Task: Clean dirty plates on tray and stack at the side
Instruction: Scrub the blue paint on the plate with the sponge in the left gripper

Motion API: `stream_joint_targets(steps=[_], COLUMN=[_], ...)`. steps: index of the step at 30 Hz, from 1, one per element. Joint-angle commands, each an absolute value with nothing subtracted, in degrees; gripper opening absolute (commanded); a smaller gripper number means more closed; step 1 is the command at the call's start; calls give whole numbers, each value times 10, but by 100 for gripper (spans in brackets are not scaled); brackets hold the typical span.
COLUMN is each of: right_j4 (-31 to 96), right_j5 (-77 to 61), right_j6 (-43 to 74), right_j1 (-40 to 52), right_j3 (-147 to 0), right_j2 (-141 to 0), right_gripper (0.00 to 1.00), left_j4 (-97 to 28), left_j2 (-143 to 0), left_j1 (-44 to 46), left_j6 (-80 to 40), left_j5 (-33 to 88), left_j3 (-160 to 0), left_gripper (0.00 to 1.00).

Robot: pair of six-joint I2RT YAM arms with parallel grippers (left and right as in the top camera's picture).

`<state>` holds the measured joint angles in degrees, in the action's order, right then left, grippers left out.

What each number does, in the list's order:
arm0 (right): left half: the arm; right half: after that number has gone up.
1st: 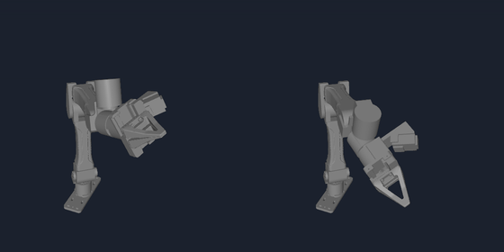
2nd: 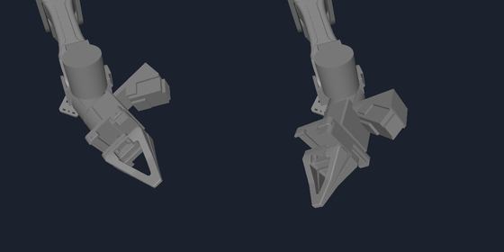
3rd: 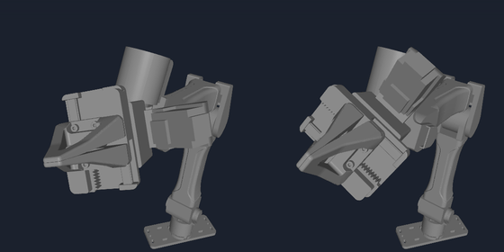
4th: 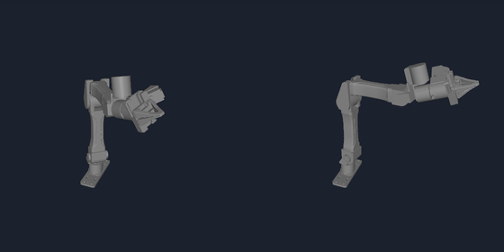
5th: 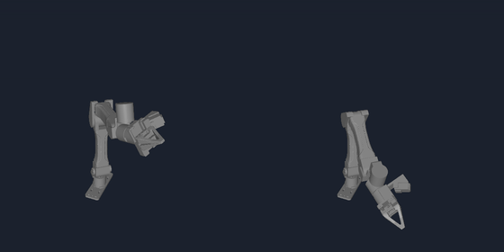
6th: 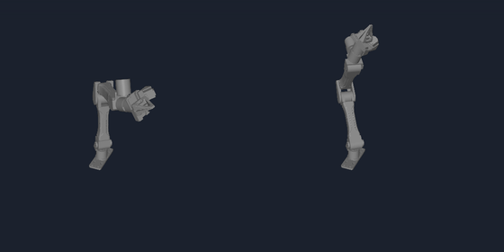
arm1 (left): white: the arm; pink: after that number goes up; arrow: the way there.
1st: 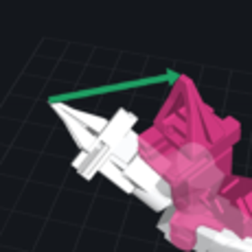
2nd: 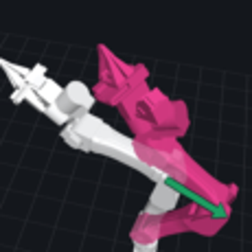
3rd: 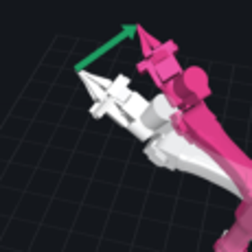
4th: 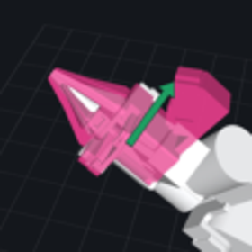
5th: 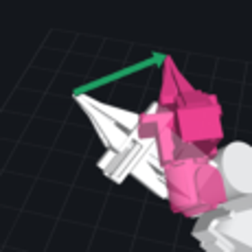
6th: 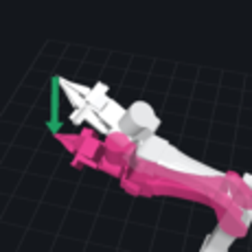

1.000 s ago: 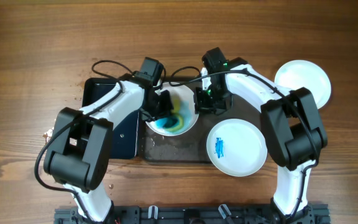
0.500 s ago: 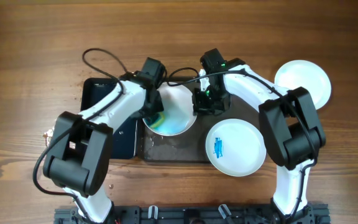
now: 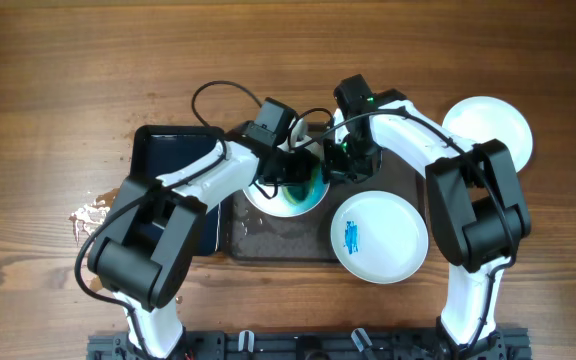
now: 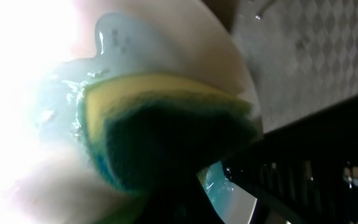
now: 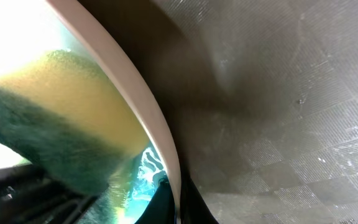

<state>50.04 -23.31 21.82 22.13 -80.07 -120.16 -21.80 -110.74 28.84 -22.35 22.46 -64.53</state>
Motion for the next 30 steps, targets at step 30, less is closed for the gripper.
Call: stream_joint_targets(steps=[30], right_j4=[502], right_j5=[-199], right_j6=[210], right_j1=[234], right_j3=[-792], right_j2=[-1229], right_gripper=[4], left_j4=[-407], left_j2=[-1137], left_j1=[387], left_j6=[-319], left_j5=[12], left_j3=[-730], left_gripper=[4])
